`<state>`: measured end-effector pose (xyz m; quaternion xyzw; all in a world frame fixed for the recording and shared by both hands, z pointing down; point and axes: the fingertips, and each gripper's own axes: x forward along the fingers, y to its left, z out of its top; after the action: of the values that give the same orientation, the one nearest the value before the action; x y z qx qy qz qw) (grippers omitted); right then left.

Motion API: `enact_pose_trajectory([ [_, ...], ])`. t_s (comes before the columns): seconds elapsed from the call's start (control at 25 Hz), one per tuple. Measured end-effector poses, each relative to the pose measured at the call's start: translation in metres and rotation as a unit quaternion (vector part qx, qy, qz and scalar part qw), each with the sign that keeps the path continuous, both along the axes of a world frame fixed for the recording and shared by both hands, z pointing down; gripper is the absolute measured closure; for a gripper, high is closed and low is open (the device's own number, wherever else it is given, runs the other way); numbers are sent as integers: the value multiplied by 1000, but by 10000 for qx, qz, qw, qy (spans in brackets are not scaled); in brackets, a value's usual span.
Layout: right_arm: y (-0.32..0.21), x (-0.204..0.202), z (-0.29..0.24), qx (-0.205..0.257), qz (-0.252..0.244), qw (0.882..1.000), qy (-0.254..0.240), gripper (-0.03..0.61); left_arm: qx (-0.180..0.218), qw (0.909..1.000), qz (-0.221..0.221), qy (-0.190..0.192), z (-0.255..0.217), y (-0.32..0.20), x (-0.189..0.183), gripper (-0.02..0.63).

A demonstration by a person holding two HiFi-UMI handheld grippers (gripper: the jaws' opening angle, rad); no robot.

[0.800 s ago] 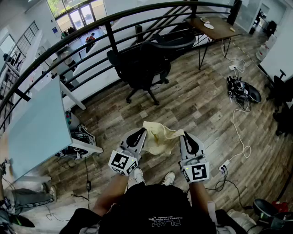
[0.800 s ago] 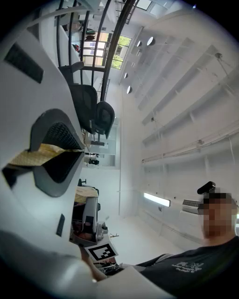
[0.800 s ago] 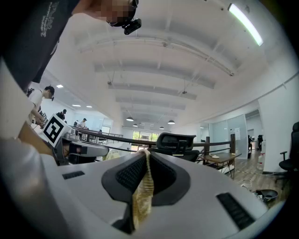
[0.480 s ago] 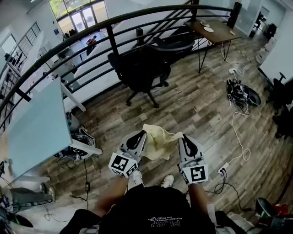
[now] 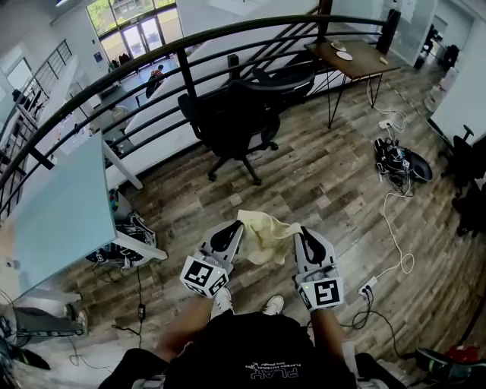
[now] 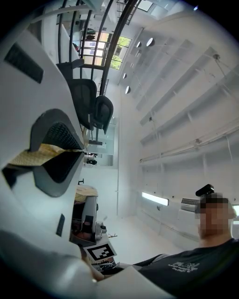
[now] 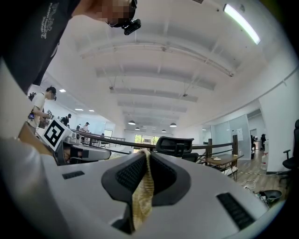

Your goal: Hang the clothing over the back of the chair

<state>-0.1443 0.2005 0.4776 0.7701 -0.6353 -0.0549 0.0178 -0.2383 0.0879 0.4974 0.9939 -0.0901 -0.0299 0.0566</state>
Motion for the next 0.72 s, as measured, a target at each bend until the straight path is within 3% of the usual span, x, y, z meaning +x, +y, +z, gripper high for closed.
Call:
enact_pose_trajectory([
  [0.72, 45, 47, 1, 156, -251, 9994, -197, 540, -164, 9991, -274, -266, 14, 48, 47, 586],
])
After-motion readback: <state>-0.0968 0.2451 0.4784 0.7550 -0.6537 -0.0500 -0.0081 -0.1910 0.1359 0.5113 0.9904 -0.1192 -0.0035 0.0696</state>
